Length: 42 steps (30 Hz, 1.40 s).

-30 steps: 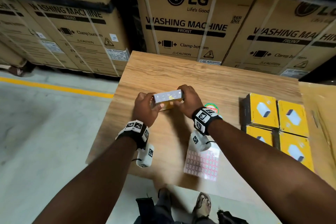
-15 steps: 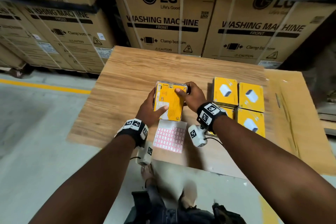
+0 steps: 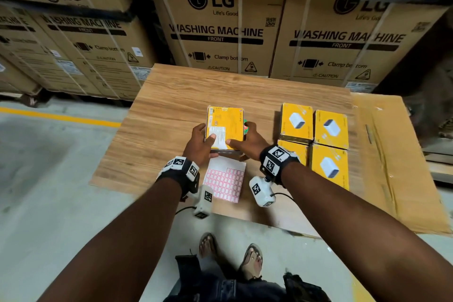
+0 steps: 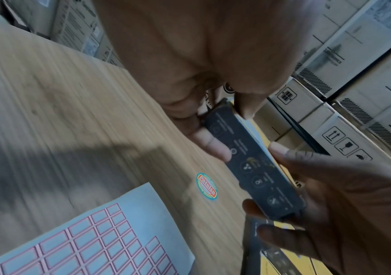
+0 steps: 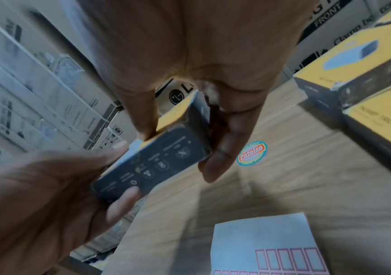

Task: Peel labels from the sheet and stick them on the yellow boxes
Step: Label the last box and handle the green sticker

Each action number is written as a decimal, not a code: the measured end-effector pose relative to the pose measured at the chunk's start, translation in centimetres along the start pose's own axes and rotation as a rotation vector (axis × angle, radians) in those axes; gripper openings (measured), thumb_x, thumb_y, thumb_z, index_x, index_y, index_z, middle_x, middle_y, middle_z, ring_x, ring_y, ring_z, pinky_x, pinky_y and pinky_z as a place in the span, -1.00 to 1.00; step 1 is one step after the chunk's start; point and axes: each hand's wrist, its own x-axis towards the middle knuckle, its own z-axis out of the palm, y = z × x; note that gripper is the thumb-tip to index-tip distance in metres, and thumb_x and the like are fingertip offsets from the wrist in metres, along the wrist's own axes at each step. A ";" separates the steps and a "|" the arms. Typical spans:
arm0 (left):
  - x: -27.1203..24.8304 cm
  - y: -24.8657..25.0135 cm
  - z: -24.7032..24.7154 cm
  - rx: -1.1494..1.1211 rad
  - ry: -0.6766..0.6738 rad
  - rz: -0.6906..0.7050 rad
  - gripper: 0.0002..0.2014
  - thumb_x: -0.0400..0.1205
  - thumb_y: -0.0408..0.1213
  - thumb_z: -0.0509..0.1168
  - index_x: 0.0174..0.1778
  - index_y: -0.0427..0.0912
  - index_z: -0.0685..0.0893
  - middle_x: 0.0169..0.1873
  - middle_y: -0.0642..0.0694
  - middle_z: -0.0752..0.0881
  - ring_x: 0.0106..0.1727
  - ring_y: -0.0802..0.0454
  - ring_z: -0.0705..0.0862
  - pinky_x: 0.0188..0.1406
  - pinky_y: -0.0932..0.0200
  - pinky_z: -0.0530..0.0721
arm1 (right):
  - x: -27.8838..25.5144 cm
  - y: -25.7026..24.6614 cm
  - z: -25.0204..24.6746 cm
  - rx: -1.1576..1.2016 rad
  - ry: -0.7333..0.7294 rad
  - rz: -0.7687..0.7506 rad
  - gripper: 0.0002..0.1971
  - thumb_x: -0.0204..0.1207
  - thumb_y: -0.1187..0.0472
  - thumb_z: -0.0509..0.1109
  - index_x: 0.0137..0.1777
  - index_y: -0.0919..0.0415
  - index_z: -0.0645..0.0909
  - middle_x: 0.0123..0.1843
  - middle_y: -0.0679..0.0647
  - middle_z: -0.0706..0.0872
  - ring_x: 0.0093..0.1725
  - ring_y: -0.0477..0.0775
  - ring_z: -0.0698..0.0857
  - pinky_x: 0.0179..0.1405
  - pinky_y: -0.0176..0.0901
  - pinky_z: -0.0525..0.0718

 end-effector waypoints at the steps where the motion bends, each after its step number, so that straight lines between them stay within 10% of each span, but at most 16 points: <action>1: 0.2 -0.2 -0.2 -0.011 0.005 -0.015 -0.51 0.71 -0.26 0.28 0.55 -0.08 0.29 0.38 -0.27 0.59 0.20 -0.20 0.73 -0.32 0.21 0.79 | 0.1 0.0 0.2 0.023 -0.012 0.024 -0.12 0.51 0.06 0.54 0.62 0.06 -0.01 0.24 0.13 0.64 0.03 0.20 0.77 -0.14 0.16 0.83; 6: 1.5 -1.8 -1.3 -0.036 0.003 -0.088 -0.53 0.66 -0.28 0.35 0.49 -0.12 0.41 0.29 -0.18 0.68 0.09 -0.09 0.78 -0.13 0.02 0.81 | 1.1 -0.2 1.1 0.026 -0.048 0.062 -0.11 0.49 0.14 0.56 0.63 0.12 0.01 0.09 0.07 0.66 -0.10 0.04 0.75 -0.23 -0.03 0.81; 12: 3.6 -3.4 -2.6 0.084 -0.037 -0.119 -0.56 0.63 -0.22 0.40 0.42 -0.10 0.49 0.24 -0.17 0.72 0.08 -0.07 0.78 -0.22 0.08 0.80 | 3.3 0.2 2.3 -0.057 -0.078 0.090 -0.02 0.41 0.09 0.63 0.63 0.13 0.00 0.24 0.16 0.69 0.04 0.17 0.78 -0.07 0.12 0.82; 15: 4.4 -4.0 -2.8 0.123 -0.070 -0.150 -0.51 0.63 -0.18 0.41 0.47 -0.11 0.47 0.22 -0.12 0.71 0.13 -0.06 0.74 -0.37 0.17 0.73 | 4.0 0.2 2.3 -0.143 -0.057 0.091 -0.03 0.43 0.05 0.61 0.64 0.13 0.00 0.26 0.10 0.65 0.02 0.15 0.75 -0.24 -0.14 0.74; 19: 5.8 -4.8 -2.5 0.121 -0.105 -0.174 -0.55 0.64 -0.30 0.38 0.45 -0.13 0.46 0.27 -0.12 0.69 0.16 -0.06 0.71 -0.31 0.14 0.71 | 5.6 1.0 2.6 -0.269 0.011 0.105 -0.10 0.45 -0.05 0.57 0.63 0.16 0.10 0.42 0.16 0.61 0.25 0.23 0.67 0.16 -0.01 0.66; 28: 8.0 -5.5 -1.7 0.295 -0.128 -0.105 -0.49 0.61 -0.44 0.36 0.49 -0.14 0.46 0.40 -0.14 0.62 0.36 -0.11 0.63 0.28 -0.11 0.66 | 7.7 2.3 2.7 -0.338 0.104 0.221 -0.20 0.50 -0.01 0.53 0.59 0.22 0.17 0.38 0.24 0.61 0.30 0.29 0.61 0.09 -0.06 0.55; 42: 7.6 -8.4 -1.4 0.791 -0.179 -0.374 -0.38 0.44 0.08 0.54 0.33 -0.14 0.55 0.33 -0.12 0.64 0.33 -0.15 0.62 0.10 0.11 0.55 | 6.4 6.1 2.9 -0.508 0.045 0.338 -0.45 0.46 0.06 0.54 0.29 0.32 0.40 0.29 0.27 0.64 0.27 0.34 0.63 0.01 0.00 0.61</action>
